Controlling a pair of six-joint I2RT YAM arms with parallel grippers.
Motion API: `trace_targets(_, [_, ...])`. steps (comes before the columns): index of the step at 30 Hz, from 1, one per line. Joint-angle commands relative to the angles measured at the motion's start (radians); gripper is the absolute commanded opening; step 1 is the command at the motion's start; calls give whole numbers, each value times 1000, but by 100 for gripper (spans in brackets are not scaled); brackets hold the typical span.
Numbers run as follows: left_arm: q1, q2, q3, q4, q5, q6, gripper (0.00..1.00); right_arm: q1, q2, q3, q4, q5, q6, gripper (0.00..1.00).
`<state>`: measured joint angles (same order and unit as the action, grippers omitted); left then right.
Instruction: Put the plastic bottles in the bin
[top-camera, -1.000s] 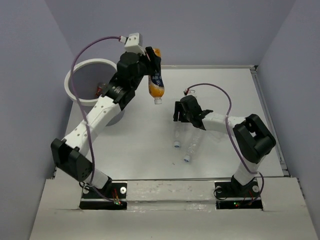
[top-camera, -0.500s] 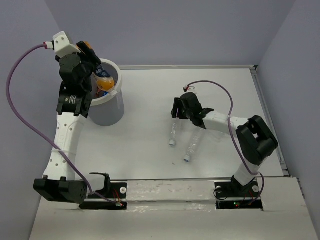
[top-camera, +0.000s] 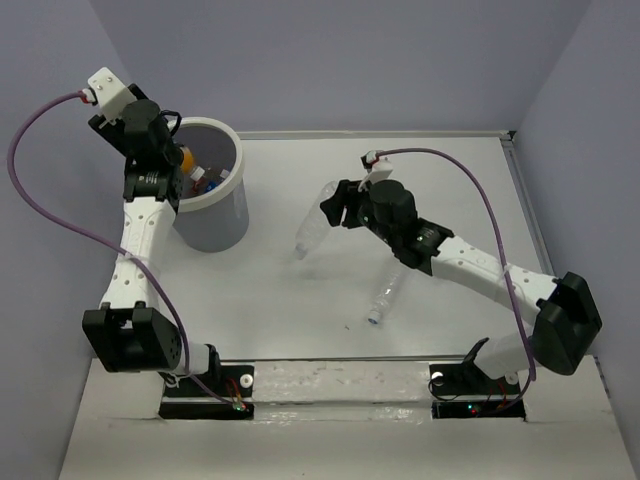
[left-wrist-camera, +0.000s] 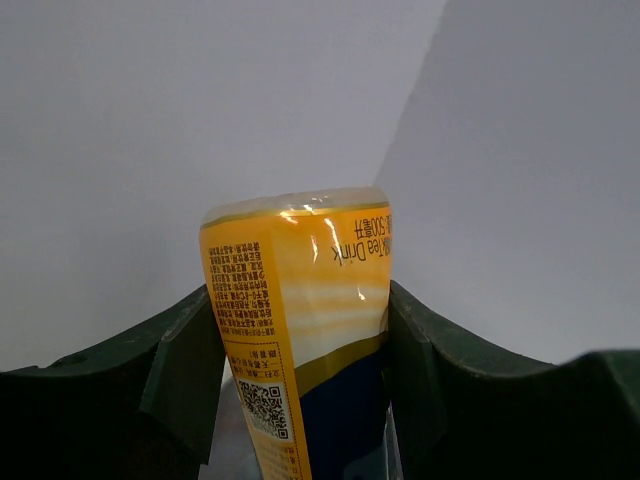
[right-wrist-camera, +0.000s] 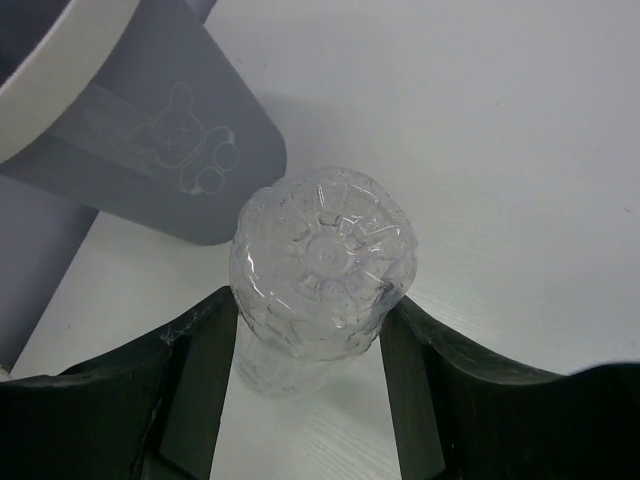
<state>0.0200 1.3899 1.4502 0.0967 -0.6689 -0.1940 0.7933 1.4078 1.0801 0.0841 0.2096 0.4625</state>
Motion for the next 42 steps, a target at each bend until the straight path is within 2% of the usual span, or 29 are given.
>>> trace_targets(1, [-87, -64, -165, 357, -179, 166, 63, 43, -7, 154, 43, 7, -62, 52])
trace_targets(4, [-129, -89, -240, 458, -216, 243, 72, 56, 19, 279, 45, -19, -91, 52])
trace_targets(10, [-134, -121, -274, 448, -169, 197, 99, 84, 91, 499, 25, -49, -134, 51])
trace_targets(12, [-134, -162, -268, 392, -140, 101, 99, 84, 118, 575, 17, -56, -150, 51])
trace_targets(15, [-135, -212, -243, 301, -51, 33, 99, 93, 166, 670, 2, -62, -183, 51])
trace_targets(19, [-135, -320, -165, 148, 80, -83, 99, 104, 348, 894, -64, -61, -249, 51])
trace_targets(23, [-135, -454, -166, 45, 306, -177, 99, 115, 486, 1095, -81, -76, -298, 51])
trace_targets(25, [-135, -546, -206, -12, 473, -219, 99, 124, 598, 1170, -113, -88, -315, 51])
trace_targets(31, [-135, -745, -277, -162, 647, -236, 99, 191, 775, 1299, -122, -95, -386, 52])
trace_targets(34, [-135, -795, -268, -196, 759, -248, 99, 213, 841, 1397, -133, -101, -404, 64])
trace_targets(35, [-135, -796, -243, -206, 844, -252, 99, 213, 849, 1409, -138, -114, -406, 74])
trace_targets(37, [-135, -783, -180, -250, 952, -249, 99, 224, 850, 1429, -155, -128, -421, 85])
trace_targets(40, [-135, -750, -142, -268, 1208, -262, 99, 224, 792, 1384, -188, -116, -435, 90])
trace_targets(42, [-135, -738, -140, -261, 1337, -291, 99, 224, 677, 1245, -185, -107, -427, 90])
